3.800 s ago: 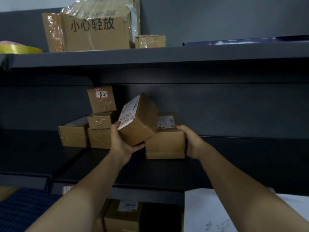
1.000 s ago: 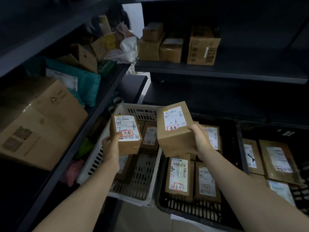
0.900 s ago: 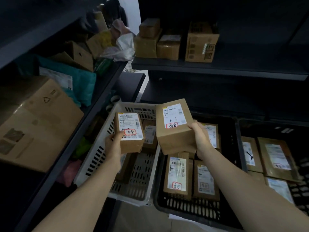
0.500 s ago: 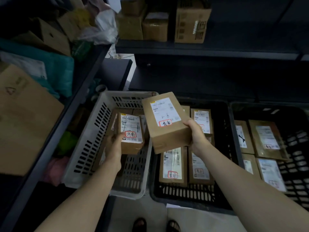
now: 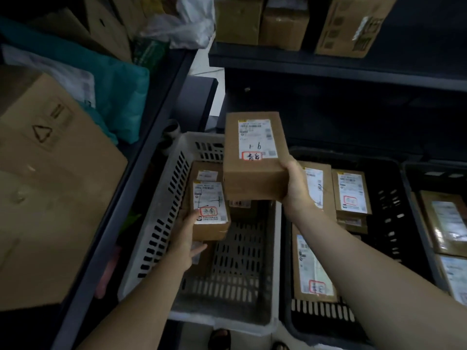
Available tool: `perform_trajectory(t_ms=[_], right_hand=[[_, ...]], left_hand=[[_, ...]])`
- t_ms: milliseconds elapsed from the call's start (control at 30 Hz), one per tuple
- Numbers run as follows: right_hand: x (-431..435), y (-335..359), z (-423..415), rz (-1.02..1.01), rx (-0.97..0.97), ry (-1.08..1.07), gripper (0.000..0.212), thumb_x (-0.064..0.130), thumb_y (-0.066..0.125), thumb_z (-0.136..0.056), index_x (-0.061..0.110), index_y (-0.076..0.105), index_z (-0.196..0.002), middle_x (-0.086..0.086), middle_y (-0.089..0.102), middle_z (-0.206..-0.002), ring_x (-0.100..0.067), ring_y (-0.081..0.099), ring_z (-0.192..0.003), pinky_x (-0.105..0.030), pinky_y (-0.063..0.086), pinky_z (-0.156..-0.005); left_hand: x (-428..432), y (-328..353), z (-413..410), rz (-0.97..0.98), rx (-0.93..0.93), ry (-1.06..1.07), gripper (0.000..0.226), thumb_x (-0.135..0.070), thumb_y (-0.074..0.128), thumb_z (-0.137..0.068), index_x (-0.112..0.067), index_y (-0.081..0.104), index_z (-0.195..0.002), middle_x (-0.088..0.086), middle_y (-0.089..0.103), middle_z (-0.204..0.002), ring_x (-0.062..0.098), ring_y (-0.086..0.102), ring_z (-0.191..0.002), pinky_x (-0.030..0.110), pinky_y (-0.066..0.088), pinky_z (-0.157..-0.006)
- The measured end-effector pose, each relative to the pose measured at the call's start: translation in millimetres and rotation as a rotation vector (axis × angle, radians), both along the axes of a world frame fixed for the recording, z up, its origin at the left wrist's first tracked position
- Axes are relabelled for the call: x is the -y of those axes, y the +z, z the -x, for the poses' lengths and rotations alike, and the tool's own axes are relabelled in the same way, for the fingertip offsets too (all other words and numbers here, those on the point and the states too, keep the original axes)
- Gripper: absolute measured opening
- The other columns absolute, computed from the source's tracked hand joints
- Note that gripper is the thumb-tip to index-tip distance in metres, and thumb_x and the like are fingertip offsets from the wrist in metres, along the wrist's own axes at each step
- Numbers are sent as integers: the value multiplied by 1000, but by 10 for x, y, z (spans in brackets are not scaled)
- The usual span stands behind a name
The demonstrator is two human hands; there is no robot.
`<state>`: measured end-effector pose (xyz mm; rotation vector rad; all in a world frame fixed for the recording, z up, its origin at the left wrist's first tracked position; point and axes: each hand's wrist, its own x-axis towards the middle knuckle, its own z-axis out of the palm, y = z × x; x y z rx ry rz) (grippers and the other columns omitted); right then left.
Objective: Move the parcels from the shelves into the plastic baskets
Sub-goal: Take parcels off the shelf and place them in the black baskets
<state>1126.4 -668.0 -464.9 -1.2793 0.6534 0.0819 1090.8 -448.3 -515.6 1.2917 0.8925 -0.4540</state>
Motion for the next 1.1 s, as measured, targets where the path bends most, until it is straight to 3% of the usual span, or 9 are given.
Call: perform_trajectory(t_ms=[133,267,433,600,700,800,933,1033,1100], right_hand=[[-173,-201,-221,59,134,-23,69,44,59,-80,33,36,-145,4,55,-122,-18,52,-114,-41,45,-97],[-250,-492,-417,90,157,34,88,52,67,-69,37,28,-147,-1,50,-137,-22,53,-120,-50,44,-102],[-192,-800,-467,32,151,104,94,52,71,-66,29,30,-147,-7,52,-138,-26,55,-122,-54,46,-101],[-73,-864,-474,18,173,149,61,40,61,-79,27,46,-136,-7,59,-129,-26,58,-118,-53,48,-99],[-39,-882,-470,14,197,171,48,35,54,-83,31,48,-130,-4,61,-126,-24,59,-116,-52,48,-99],[-3,-908,-457,29,216,192,62,38,58,-79,27,42,-138,-5,59,-128,-25,57,-118,-49,50,-97],[20,-972,-422,41,220,204,79,46,62,-70,23,37,-142,-5,57,-128,-24,57,-117,-44,52,-92],[23,-990,-414,43,224,208,83,46,62,-68,22,36,-143,-6,56,-130,-23,58,-116,-41,54,-87],[17,-985,-408,44,223,210,85,47,62,-67,22,36,-144,-6,56,-131,-23,58,-116,-41,54,-88]], left_hand=[[82,-374,-147,69,-31,-87,51,-32,66,-87,-23,46,-133,6,49,-127,29,47,-123,46,50,-93],[186,-773,-136,157,-33,-203,47,-28,62,-90,-23,45,-134,4,51,-132,22,49,-116,45,45,-97],[259,-1090,-33,214,-6,-259,26,-29,53,-94,-26,52,-120,-1,61,-109,14,59,-96,34,49,-75],[17,-1157,237,125,-128,-453,31,-30,59,-91,-19,58,-120,4,68,-104,19,64,-96,32,52,-75],[-8,-1176,232,121,-174,-340,24,-32,56,-92,-20,56,-113,2,64,-101,18,61,-93,33,51,-75],[165,-1315,121,77,-171,-270,23,-35,51,-96,-24,51,-117,-2,58,-107,19,56,-101,40,48,-93],[407,-1541,168,-177,-70,-346,38,-16,43,-100,-18,43,-138,9,57,-126,24,57,-106,46,48,-96],[478,-1627,212,-128,-55,-277,48,-2,47,-96,-14,38,-142,9,54,-130,33,55,-117,48,47,-99],[493,-1719,232,-185,-30,-425,62,-6,58,-92,-16,30,-147,14,46,-142,33,48,-126,42,42,-105]])
